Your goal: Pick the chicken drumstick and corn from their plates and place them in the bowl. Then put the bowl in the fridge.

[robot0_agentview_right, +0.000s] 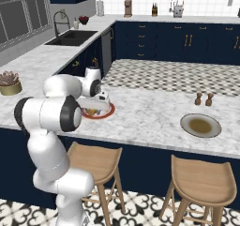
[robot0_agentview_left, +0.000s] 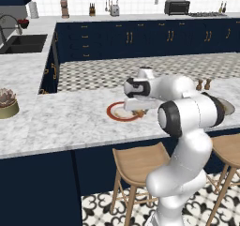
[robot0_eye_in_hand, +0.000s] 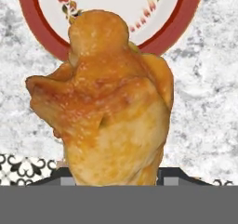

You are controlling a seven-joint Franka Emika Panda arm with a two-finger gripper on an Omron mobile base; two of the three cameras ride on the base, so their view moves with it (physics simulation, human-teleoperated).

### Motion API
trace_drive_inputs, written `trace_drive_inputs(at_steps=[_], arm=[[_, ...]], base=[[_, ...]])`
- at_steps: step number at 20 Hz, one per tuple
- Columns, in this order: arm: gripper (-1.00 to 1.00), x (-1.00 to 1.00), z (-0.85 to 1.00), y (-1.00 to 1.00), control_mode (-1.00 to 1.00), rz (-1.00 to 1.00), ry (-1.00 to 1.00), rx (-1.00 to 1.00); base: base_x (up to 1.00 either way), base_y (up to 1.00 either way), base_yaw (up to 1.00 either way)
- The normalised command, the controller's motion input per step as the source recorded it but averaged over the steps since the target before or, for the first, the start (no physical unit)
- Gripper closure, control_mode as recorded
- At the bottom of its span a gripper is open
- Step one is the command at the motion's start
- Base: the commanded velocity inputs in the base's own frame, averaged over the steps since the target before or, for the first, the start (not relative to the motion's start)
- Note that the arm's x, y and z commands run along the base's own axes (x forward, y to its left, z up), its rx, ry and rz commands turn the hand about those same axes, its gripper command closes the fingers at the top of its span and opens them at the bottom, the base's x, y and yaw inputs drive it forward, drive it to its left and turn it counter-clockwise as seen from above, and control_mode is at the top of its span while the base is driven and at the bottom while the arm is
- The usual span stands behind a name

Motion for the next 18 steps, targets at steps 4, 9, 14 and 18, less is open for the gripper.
trace_drive_inputs(at_steps=[4, 9, 14, 18], arm=[[1.0, -0.98, 0.43, -0.11, -1.0, 0.0, -0.01, 0.0], [1.0, -0.99, 0.47, 0.0, -1.0, 0.0, -0.04, 0.01], [1.0, -0.8, 0.37, -0.04, 1.0, 0.0, -0.12, 0.0], [1.0, 0.0, 0.0, 0.0, 1.0, 0.0, 0.0, 0.0]], base=[[0.0, 0.0, 0.0], [0.0, 0.0, 0.0], [-0.2, -0.04, 0.0], [-1.0, -0.44, 0.0]])
